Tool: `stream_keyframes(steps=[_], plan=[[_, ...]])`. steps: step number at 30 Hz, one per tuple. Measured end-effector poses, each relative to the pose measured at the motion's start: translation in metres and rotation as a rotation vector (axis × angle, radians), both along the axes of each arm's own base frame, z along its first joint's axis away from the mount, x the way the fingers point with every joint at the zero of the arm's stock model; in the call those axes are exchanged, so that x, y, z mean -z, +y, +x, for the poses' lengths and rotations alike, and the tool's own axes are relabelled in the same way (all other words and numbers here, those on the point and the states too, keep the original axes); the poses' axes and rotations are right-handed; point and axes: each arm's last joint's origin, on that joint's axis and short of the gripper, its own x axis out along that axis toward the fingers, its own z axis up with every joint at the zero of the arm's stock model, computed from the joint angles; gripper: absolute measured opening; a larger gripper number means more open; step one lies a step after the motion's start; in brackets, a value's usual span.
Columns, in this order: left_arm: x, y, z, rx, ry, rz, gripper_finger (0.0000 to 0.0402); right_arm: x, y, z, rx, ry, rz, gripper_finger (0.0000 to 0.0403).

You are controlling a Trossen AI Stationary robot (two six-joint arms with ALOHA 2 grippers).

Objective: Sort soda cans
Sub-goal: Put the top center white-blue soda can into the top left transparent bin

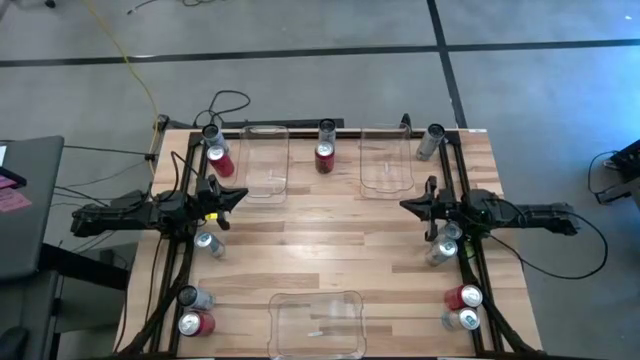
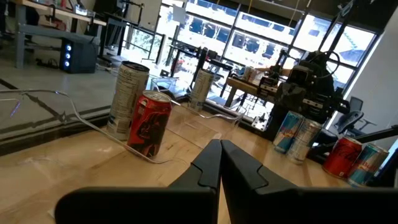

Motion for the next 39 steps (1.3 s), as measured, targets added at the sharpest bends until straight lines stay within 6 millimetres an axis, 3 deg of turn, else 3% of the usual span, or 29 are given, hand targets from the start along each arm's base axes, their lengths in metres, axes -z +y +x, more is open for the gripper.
stream_keyframes(steps=[10, 16, 26, 39], plan=[[-0.002, 0.0, 0.0, 0.001, -0.027, -0.021, 0.0006, -0.036, -0.002, -0.009, 0.065, -0.385, 0.087, 0.0027], [-0.015, 0.002, -0.003, -0.035, -0.076, 0.007, 0.0006, -0.045, -0.003, -0.007, 0.091, -0.341, 0.157, 0.0027], [-0.058, 0.001, -0.011, -0.045, -0.131, 0.124, 0.0006, -0.059, -0.006, 0.007, 0.117, -0.253, 0.165, 0.0027], [-0.099, 0.003, 0.017, -0.094, 0.072, 0.297, 0.0006, -0.105, -0.018, 0.01, 0.256, -0.313, -0.02, 0.0027]])
